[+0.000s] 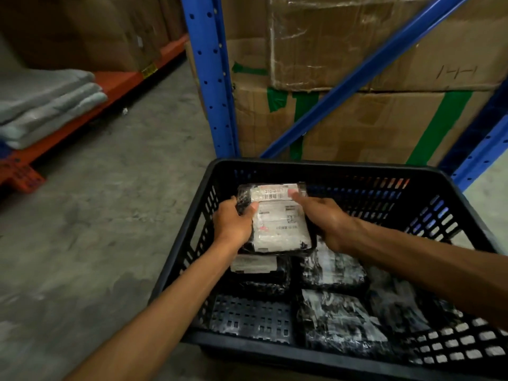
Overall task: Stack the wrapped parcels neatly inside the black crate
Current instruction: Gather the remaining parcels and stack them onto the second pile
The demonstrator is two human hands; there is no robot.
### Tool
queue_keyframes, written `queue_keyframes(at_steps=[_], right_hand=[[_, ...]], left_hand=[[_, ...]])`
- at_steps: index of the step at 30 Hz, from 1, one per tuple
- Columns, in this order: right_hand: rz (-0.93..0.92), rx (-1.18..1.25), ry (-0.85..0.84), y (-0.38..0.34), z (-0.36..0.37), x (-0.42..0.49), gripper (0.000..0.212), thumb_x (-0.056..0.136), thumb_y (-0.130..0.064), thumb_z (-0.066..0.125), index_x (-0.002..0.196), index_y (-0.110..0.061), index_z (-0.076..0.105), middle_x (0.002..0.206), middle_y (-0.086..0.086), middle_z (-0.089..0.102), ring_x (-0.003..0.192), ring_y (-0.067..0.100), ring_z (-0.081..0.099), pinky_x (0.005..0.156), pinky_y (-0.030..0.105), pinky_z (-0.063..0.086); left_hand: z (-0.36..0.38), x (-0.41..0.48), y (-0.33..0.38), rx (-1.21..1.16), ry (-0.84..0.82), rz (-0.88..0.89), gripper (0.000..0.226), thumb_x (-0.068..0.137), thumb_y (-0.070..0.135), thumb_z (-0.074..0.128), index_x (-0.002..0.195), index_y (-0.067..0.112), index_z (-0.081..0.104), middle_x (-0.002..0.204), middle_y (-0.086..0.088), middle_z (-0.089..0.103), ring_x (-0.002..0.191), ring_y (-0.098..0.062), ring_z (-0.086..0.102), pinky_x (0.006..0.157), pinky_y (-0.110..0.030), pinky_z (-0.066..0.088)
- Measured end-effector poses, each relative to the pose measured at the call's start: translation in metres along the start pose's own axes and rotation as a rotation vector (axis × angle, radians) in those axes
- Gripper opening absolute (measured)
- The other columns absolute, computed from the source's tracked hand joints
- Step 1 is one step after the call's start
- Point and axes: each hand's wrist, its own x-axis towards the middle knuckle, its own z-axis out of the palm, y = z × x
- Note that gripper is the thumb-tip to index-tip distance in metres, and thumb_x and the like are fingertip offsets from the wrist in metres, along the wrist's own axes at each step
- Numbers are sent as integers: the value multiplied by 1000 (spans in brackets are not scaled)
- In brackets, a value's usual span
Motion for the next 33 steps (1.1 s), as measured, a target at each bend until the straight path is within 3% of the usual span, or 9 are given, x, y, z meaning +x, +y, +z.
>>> queue_keyframes(at_steps=[4,7,9,12,14,19,22,25,33], right_hand=[[-18,-95,-193,22,16,16,31,94,-20,65,121,-6,65,103,8,79,78,11,78,59,22,60],[-82,-509,-228,43,27,15,75,97,-48,52,154,-8,23,144,12,53,122,16,61,102,29,50],[-106,-585,-262,51,25,15,90,95,-57,45,157,-13,-4,153,6,43,130,11,52,102,22,46],[-106,-552,-418,40,13,15,58,103,-42,41,152,-14,29,129,-18,56,105,-16,61,78,-3,40],[-118,-682,-396,29,1,12,57,103,-48,34,152,-18,32,138,-19,48,135,9,47,97,10,31],[-445,-1462,-96,31,-69,5,68,99,-35,48,156,-10,19,149,16,48,133,30,49,106,34,41],[-359,-1724,-192,59,-110,-8,73,96,-27,51,156,-7,15,162,13,26,144,26,36,115,35,35],[-319,-1954,-301,90,-125,-14,79,96,-23,48,156,-2,1,165,18,4,153,28,10,122,38,17],[-344,-2025,-170,131,-105,3,62,102,-9,26,150,9,-9,161,29,-10,150,43,-6,122,48,10]], left_hand=[[-12,18,-16,308,27,-18,31,97,30,58,111,6,72,107,-13,74,101,-29,69,89,-38,56],[-13,17,-25,594,-32,9,29,97,29,58,109,7,72,106,-12,73,97,-28,70,85,-37,57],[-11,14,-25,641,-26,48,28,98,28,57,110,7,72,106,-12,73,96,-28,70,83,-37,58],[-11,5,-16,744,0,125,22,97,21,58,111,8,70,104,-10,73,93,-26,70,79,-38,59],[-6,-3,-3,856,43,260,24,95,12,59,118,10,65,107,-9,72,96,-25,70,79,-37,59],[39,-37,27,705,-287,579,47,89,20,61,136,11,58,133,-9,62,120,-27,60,99,-40,51],[80,-59,19,829,-613,519,41,88,18,61,127,6,59,125,-14,60,116,-33,61,89,-38,54],[116,-58,-4,1109,-841,374,79,94,12,58,157,-3,14,164,-22,13,152,-37,15,121,-41,26],[151,-47,-44,1403,-844,369,91,96,5,54,153,-8,-15,160,-26,-29,148,-43,-24,124,-48,1]])
